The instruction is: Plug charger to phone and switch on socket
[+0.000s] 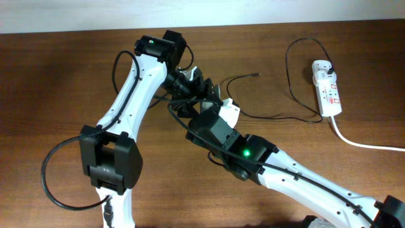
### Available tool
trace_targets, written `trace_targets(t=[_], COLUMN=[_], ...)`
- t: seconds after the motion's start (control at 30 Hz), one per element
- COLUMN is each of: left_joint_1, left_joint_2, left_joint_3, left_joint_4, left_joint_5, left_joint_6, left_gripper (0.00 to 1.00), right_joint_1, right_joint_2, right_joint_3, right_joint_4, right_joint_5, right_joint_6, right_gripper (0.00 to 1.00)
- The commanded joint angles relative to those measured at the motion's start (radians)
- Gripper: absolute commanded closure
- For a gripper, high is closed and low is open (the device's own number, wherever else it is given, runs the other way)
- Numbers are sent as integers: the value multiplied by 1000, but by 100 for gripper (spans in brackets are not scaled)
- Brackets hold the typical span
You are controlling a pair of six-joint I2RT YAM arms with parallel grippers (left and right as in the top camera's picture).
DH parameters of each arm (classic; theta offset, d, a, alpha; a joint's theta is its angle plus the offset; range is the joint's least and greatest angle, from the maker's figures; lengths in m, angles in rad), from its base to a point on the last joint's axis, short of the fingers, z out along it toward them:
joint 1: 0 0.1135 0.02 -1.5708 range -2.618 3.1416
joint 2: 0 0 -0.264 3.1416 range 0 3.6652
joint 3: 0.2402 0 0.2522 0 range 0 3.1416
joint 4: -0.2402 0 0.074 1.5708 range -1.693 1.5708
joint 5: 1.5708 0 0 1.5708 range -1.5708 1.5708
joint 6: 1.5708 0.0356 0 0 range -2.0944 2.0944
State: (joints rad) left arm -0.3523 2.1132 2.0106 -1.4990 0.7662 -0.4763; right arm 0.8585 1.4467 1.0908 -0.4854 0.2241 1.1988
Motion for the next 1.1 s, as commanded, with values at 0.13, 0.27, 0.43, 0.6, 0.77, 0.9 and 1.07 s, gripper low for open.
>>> trace_targets(t=[0.13,0.27,0.43,0.6,0.77,0.9,1.07], left_joint_1=[-3,-3,-3,-3,-3,-3,51], left_joint_2=[-43,-43,-43,-43,-43,-43,-47], left_joint_3=[21,21,21,21,21,21,21], left_joint_4=[-5,-4,-4,-5,-5,-5,18], left_joint_5=[42,42,42,43,42,41,16], left_joint_6=[-5,-5,-6,-6,-6,-5,98], left_gripper=[28,28,28,29,28,27,14], right_joint_1=[5,5,5,5,5,5,4], right_joint_2=[-92,-204,-141,-70,-65,-65,-111], right_joint_3=[0,-1,-1,-1,-1,-1,-1], right_joint_4=[-108,-122,-93,-14,3,3,-109], right_joint_5=[56,149,128,129,140,129,102], right_joint_6=[-15,-12,-10,42,41,41,36], right_gripper=[13,0,44,58,83,96,96])
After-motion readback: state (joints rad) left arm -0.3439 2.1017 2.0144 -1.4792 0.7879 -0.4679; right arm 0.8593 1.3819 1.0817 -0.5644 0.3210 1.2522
